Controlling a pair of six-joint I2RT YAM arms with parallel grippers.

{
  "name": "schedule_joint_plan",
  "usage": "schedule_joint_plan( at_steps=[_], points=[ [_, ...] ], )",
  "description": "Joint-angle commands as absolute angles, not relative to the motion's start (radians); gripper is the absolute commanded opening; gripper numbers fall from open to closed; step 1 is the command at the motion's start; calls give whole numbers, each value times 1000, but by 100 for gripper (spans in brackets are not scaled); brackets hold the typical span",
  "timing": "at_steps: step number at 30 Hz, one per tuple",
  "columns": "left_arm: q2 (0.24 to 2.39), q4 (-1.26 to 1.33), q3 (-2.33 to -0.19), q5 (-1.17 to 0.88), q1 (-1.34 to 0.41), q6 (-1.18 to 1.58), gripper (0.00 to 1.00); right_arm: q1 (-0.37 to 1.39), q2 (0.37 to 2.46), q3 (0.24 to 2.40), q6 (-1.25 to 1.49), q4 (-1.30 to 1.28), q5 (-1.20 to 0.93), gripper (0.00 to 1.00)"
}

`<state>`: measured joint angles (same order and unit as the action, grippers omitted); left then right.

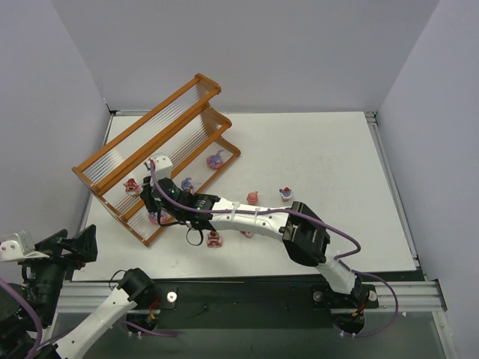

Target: Place and organize the plastic toys onto the shelf

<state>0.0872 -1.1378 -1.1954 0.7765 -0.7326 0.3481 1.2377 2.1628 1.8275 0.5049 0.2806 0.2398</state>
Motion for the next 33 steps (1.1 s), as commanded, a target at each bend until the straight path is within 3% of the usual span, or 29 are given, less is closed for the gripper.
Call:
schedule_joint_plan(
  at_steps=[1,33],
  points=[
    [86,-1138,-1204,792,-744,351,87,1241,2183,1901,525,295,229,0],
    [72,-1147,-1193,828,-772,359,86,1218,2238,1965,495,267,288,0]
  ],
)
